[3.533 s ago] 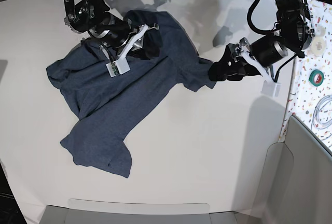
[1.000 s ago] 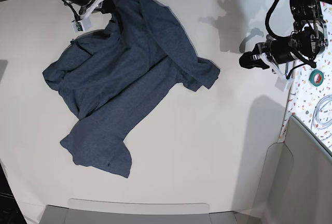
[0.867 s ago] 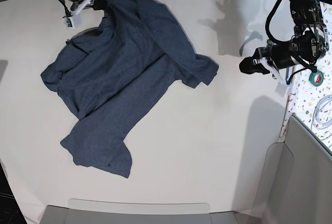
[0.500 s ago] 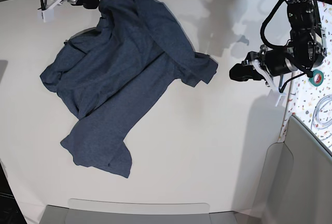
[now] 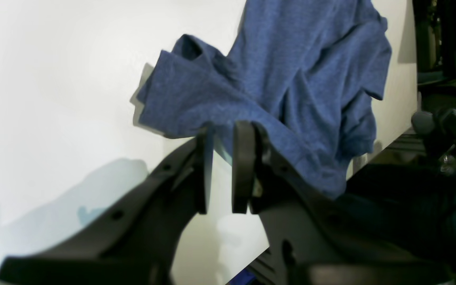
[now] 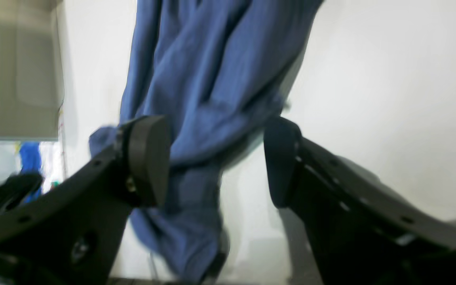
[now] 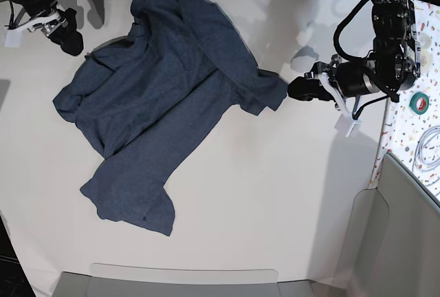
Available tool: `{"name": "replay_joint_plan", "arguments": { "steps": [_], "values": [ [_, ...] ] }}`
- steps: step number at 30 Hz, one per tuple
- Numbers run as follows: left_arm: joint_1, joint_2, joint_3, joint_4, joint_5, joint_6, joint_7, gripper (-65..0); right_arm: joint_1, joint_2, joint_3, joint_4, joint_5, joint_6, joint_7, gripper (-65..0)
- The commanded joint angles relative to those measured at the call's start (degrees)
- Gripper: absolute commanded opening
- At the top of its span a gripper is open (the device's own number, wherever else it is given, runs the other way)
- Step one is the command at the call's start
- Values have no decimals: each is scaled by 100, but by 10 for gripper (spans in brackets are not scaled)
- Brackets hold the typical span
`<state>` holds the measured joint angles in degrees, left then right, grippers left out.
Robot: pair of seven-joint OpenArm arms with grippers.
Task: Layout the t-shirt on the table in an organized manner, then fold the t-shirt properly
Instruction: 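Pull the collar edge with the right gripper away from the left gripper, then regrasp the shirt side with the right gripper and drag it outward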
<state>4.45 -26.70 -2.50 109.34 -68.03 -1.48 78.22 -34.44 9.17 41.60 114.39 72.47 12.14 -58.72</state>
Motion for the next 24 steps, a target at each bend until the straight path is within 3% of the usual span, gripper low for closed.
{"name": "replay_joint_plan", "arguments": {
  "steps": [1, 5, 12, 15, 17, 24],
  "values": [
    [-62, -77, -18, 95, -103, -6, -2, -558, 134, 11, 2, -67, -16, 12, 83, -298],
    [-54, -86, -27, 95, -103, -15, 7, -558, 556, -148, 2, -727, -192, 12, 74, -298],
    [69, -77, -27, 95, -103, -15, -11, -558, 1030, -156, -235, -1105, -209, 3, 74, -298],
    [69, -77, -27, 95, -103, -15, -11, -558, 1259, -156, -235, -1114, -218, -331, 83, -298],
    [122, -77, -27, 95, -103, -15, -11, -558, 1391, -156, -226, -1114, -429, -542, 92, -299],
    [140, -77, -53, 95, -94, -15, -19, -558, 1751, -165, -552, -1114, -1212, -577, 83, -302]
  ]
}}
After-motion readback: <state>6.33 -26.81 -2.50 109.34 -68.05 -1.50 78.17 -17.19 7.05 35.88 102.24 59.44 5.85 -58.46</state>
